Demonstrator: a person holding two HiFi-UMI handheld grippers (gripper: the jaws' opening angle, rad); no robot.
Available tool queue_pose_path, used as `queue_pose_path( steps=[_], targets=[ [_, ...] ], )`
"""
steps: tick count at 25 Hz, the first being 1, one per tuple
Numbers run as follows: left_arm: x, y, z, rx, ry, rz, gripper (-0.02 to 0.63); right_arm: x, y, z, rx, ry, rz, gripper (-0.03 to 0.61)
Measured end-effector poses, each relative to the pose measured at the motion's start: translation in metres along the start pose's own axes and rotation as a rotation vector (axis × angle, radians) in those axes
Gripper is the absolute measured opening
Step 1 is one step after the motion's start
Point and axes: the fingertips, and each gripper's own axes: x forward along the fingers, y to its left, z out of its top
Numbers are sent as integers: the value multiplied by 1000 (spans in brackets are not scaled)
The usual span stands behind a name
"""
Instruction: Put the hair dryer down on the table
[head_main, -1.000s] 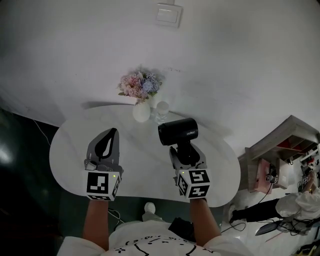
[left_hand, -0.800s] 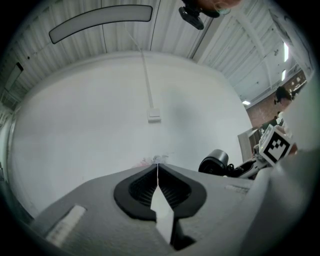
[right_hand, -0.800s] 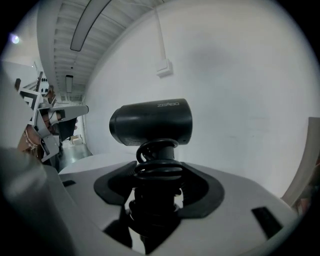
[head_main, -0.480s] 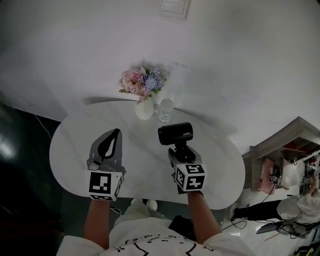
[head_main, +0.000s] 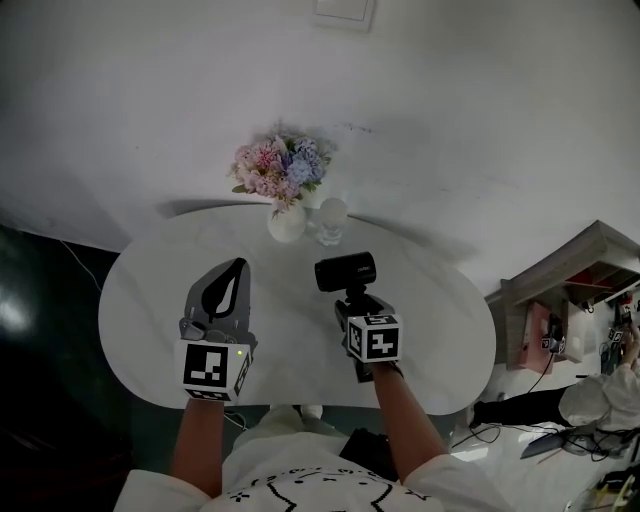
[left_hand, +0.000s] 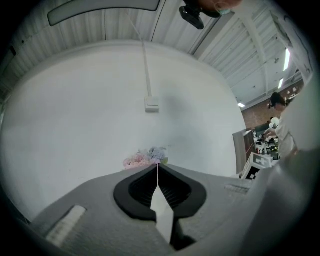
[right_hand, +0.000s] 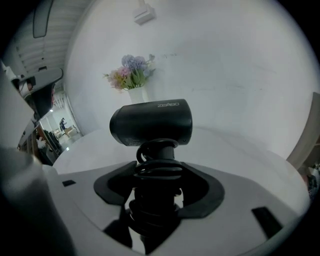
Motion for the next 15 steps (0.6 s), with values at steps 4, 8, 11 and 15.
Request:
queue_pose_path(
  steps=[4, 8, 11, 15],
  targets=[
    [6, 3, -7, -16, 6, -18, 20, 13, -4, -9, 28, 51, -26, 262],
    [10, 4, -9, -24, 9, -31, 20, 23, -9, -18, 37, 113, -54, 262],
    [12, 9, -11, -28, 14, -31, 20, 29, -12, -21, 24, 159, -86, 262],
    [14, 17, -11, -28, 16, -26, 20, 33, -16, -26, 29, 198, -125, 262]
  ],
)
